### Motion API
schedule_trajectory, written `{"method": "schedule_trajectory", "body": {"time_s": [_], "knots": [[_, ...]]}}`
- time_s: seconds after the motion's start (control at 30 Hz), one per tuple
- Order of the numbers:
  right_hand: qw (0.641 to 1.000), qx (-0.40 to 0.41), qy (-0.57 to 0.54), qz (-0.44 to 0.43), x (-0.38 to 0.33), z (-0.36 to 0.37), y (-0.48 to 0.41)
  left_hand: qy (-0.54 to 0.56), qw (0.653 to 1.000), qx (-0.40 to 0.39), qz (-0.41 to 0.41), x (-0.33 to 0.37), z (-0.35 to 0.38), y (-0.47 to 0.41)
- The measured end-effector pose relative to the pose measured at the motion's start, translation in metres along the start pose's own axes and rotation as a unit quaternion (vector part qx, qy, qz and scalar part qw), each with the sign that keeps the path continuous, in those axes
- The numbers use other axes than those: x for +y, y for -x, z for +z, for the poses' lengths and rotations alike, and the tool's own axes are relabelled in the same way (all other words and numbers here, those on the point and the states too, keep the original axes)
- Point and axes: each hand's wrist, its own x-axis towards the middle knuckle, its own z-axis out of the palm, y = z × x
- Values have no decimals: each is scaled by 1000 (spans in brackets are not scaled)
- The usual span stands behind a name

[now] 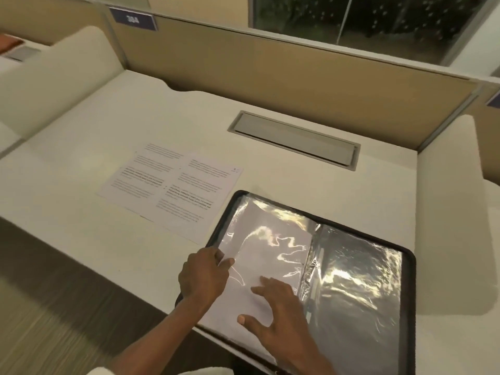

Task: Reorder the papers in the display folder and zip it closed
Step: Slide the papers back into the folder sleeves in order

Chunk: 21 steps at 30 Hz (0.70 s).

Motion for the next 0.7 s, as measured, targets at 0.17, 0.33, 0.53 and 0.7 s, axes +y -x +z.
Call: {"method": "schedule_trajectory", "body": {"time_s": [0.17, 0.33, 0.53, 0.7], "knots": [[999, 7, 10, -31, 28, 6, -16, -27, 999, 20, -42, -13, 15, -7], [990, 47, 91, -94, 41, 15, -30, -45, 998, 12, -34, -28, 21, -5], [991, 29, 107, -70, 32, 20, -59, -108, 994, 28, -8, -38, 15, -14], [999, 35, 19, 5, -1, 21, -87, -68, 996, 32, -38, -56, -5, -47]]}}
